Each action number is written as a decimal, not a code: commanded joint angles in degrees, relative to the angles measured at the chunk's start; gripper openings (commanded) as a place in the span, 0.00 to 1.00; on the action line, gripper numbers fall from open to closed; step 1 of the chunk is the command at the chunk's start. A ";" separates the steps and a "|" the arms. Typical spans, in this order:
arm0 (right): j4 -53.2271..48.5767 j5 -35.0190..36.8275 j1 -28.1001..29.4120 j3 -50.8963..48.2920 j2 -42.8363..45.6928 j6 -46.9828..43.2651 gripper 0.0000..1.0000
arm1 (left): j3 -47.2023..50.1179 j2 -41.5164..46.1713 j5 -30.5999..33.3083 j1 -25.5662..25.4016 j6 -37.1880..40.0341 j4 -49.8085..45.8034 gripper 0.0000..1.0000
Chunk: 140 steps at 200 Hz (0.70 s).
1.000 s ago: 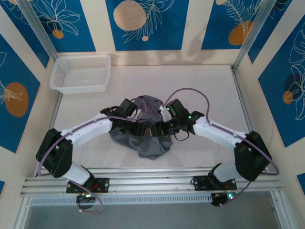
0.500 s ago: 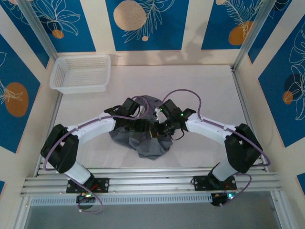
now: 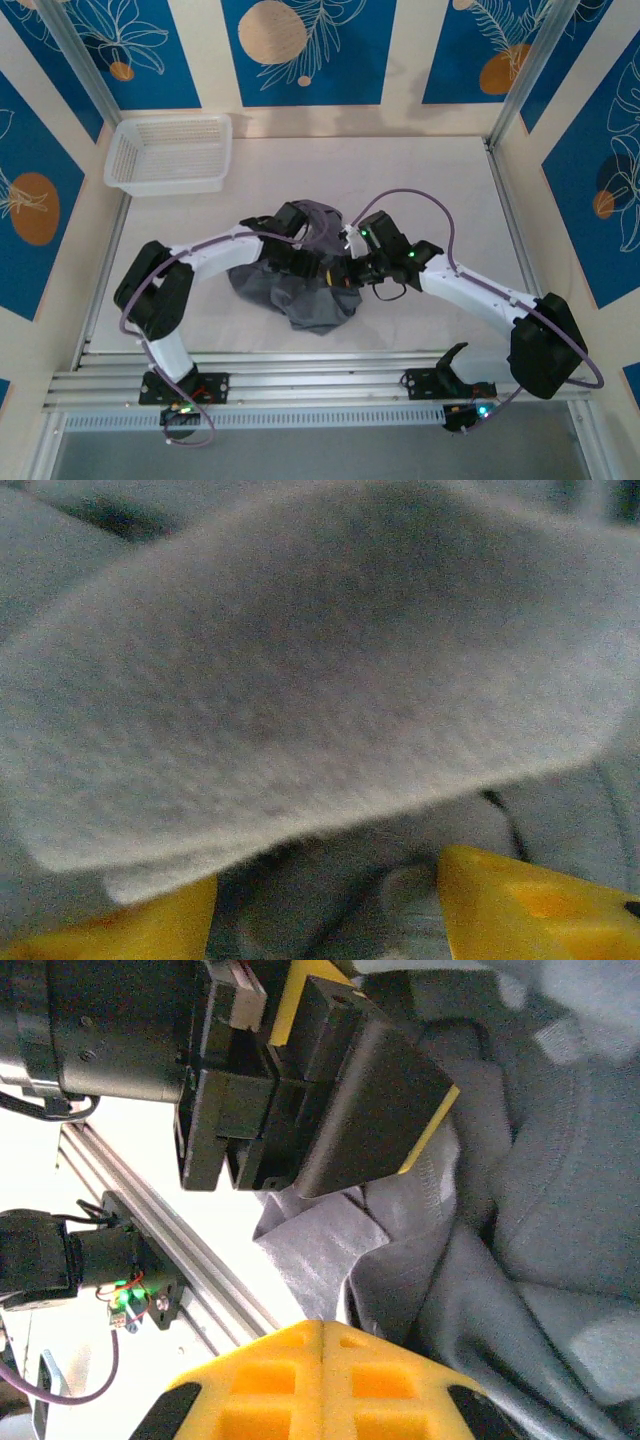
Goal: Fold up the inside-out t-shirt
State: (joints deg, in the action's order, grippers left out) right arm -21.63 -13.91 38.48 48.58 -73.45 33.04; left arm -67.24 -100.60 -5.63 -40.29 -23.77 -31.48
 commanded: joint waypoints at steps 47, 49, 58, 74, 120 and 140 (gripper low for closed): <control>-1.06 2.54 -0.25 -0.10 -0.75 0.19 0.00 | -3.68 3.52 21.53 -1.46 4.10 -10.75 0.41; -1.12 2.74 -0.25 -0.07 -0.71 0.12 0.00 | -3.57 3.82 21.27 -1.41 4.20 -10.49 0.38; -1.37 3.31 -0.33 -0.06 -0.57 -0.39 0.00 | -3.08 5.03 19.26 -1.00 4.39 -9.59 0.21; -1.03 3.09 -0.33 0.09 -0.17 -1.79 0.02 | -1.40 6.69 8.86 0.22 5.24 -6.09 0.00; 2.16 6.20 -0.17 -0.26 3.66 -6.18 0.26 | 1.84 12.16 -5.41 4.64 2.41 -0.74 0.00; 3.74 7.75 -0.15 -0.31 4.82 -7.28 0.33 | -1.29 11.63 -3.71 4.79 2.53 -5.95 0.16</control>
State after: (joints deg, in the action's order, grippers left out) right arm -20.62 -8.64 38.37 48.56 -71.31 28.80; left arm -66.24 -90.04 -6.02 -36.25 -20.58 -34.63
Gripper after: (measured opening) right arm 0.305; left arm 0.049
